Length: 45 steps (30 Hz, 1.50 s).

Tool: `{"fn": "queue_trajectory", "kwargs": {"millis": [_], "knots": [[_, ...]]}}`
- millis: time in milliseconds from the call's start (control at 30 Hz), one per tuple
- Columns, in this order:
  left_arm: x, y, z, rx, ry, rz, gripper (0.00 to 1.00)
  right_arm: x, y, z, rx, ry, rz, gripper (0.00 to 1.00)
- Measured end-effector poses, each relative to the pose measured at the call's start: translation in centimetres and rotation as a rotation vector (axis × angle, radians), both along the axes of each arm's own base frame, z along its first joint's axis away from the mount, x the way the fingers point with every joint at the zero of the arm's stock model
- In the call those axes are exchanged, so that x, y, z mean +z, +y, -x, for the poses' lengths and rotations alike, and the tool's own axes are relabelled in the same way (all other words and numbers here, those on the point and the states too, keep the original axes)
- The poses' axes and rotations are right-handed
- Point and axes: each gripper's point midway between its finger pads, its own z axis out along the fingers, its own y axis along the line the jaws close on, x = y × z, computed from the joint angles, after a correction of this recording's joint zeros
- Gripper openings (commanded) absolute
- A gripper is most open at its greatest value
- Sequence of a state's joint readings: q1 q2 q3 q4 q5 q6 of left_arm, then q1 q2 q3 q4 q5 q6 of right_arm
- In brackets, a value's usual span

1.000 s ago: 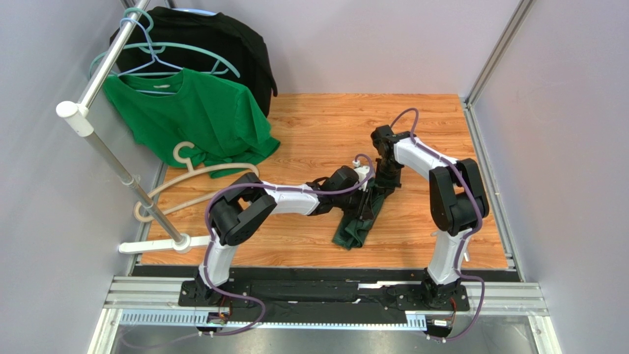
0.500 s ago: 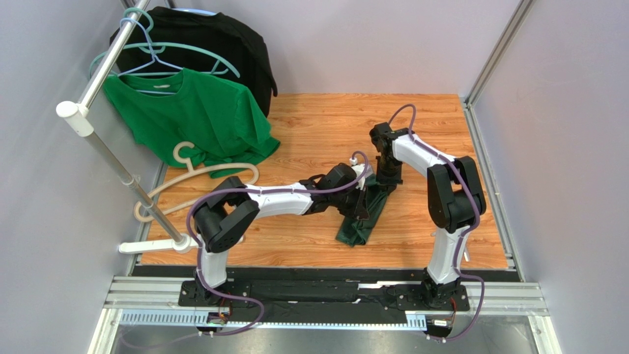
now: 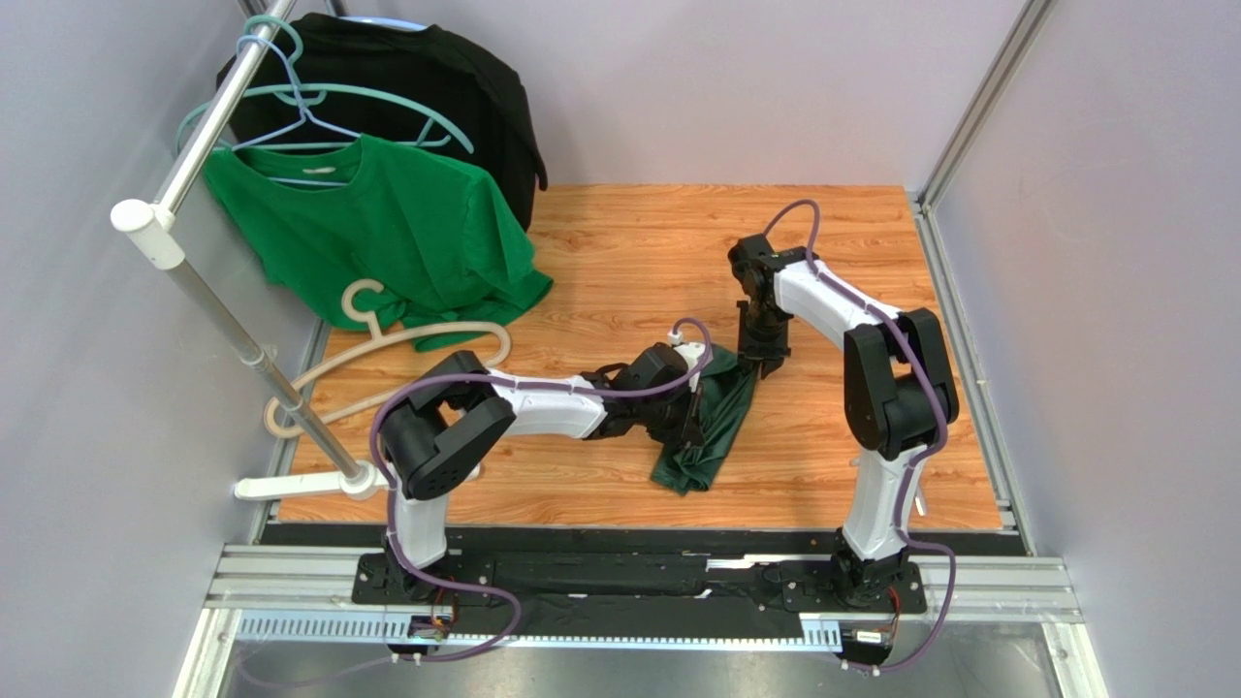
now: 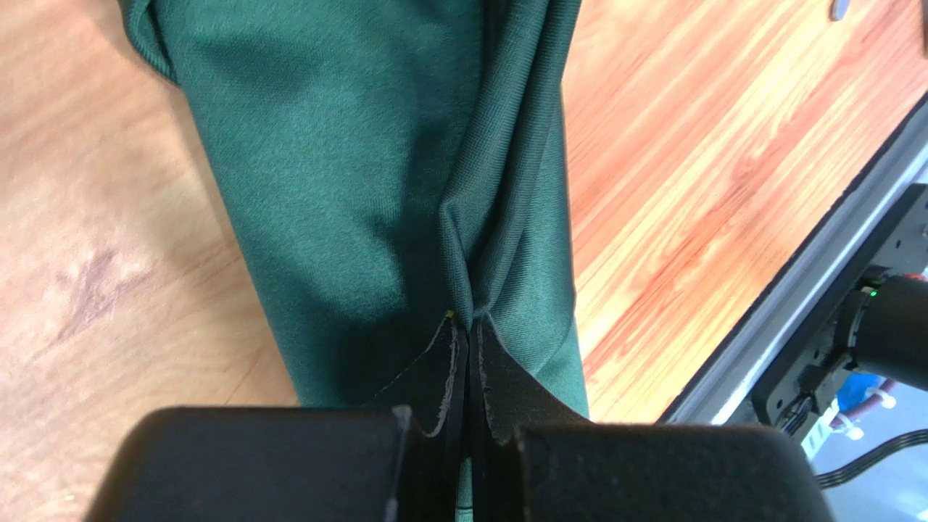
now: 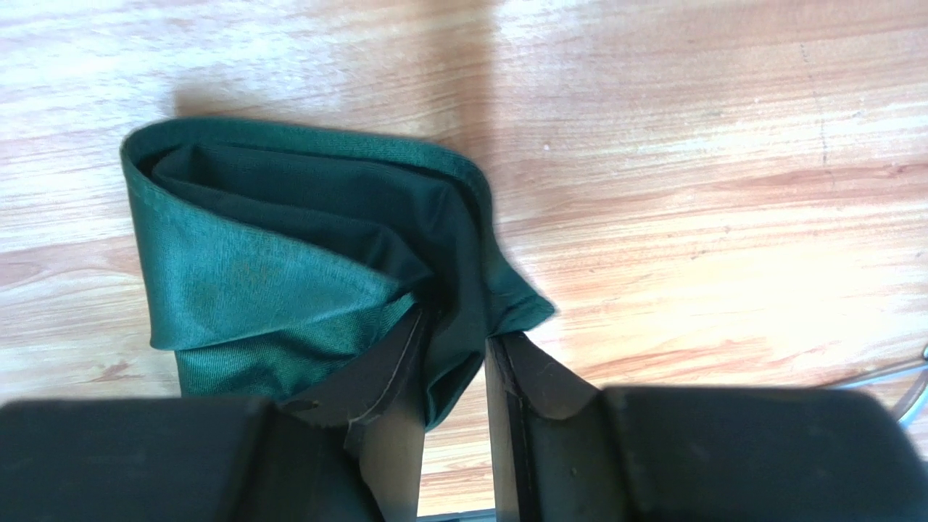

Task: Fold the napkin into a case and place the utensils inside
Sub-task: Fold the 2/3-rectangle-folded napkin at the center of the board.

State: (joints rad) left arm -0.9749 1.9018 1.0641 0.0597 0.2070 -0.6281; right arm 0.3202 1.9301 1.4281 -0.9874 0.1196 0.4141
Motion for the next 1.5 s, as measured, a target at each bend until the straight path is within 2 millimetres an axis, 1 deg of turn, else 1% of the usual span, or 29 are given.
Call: {"fn": "queue_trajectory", "kwargs": {"millis": [100, 167, 200, 267, 300, 467, 633, 700, 833, 900, 967, 1000, 1067, 1100, 1167, 1500], "knots": [[-0.1, 0.4, 0.1, 0.018, -0.009, 0.018, 0.00, 0.2, 0.5, -0.2, 0.003, -0.004, -0.025, 0.21], [0.0, 0.5, 0.1, 0.024, -0.010, 0.022, 0.00, 0.2, 0.8, -0.2, 0.003, -0.005, -0.040, 0.22], [0.0, 0.4, 0.1, 0.025, -0.010, 0.024, 0.00, 0.2, 1.0, -0.3, 0.004, -0.006, -0.047, 0.27], [0.0, 0.4, 0.1, 0.026, -0.011, 0.027, 0.00, 0.3, 1.4, -0.5, -0.001, -0.014, -0.068, 0.39], [0.0, 0.4, 0.1, 0.026, -0.010, 0.030, 0.00, 0.3, 1.6, -0.7, -0.004, -0.018, -0.076, 0.44], [0.2, 0.2, 0.3, 0.027, 0.000, 0.047, 0.00, 0.4, 2.6, -1.0, -0.017, -0.031, -0.130, 0.45], [0.2, -0.1, 0.6, 0.027, 0.012, 0.061, 0.00, 0.3, 2.9, -0.2, -0.026, -0.025, -0.152, 0.35], [0.3, -0.2, 0.8, 0.023, 0.015, 0.068, 0.00, 0.3, 3.1, -0.3, -0.029, -0.026, -0.161, 0.25], [0.3, -0.5, 1.2, 0.013, 0.018, 0.069, 0.00, 0.4, 3.7, -0.4, -0.034, -0.030, -0.181, 0.26], [0.3, -0.5, 1.4, 0.009, 0.018, 0.069, 0.00, 0.4, 3.8, -0.3, -0.035, -0.029, -0.187, 0.32], [0.3, -0.6, 1.6, 0.006, 0.019, 0.068, 0.00, 0.4, 4.0, -0.3, -0.036, -0.028, -0.191, 0.31], [0.3, -0.6, 1.6, 0.004, 0.019, 0.067, 0.00, 0.4, 4.1, -0.3, -0.037, -0.029, -0.192, 0.27], [0.3, -0.6, 1.7, 0.003, 0.019, 0.067, 0.00, 0.4, 4.1, -0.3, -0.040, -0.030, -0.194, 0.23], [0.3, -0.6, 1.7, 0.003, 0.020, 0.067, 0.00, 0.4, 4.1, -0.4, -0.040, -0.031, -0.194, 0.17], [0.3, -0.6, 1.7, 0.003, 0.020, 0.066, 0.00, 0.4, 4.1, -0.4, -0.039, -0.034, -0.192, 0.00], [0.6, -0.9, 1.9, -0.004, 0.028, 0.067, 0.00, 0.4, 4.5, -0.7, -0.050, -0.046, -0.209, 0.00]]}}
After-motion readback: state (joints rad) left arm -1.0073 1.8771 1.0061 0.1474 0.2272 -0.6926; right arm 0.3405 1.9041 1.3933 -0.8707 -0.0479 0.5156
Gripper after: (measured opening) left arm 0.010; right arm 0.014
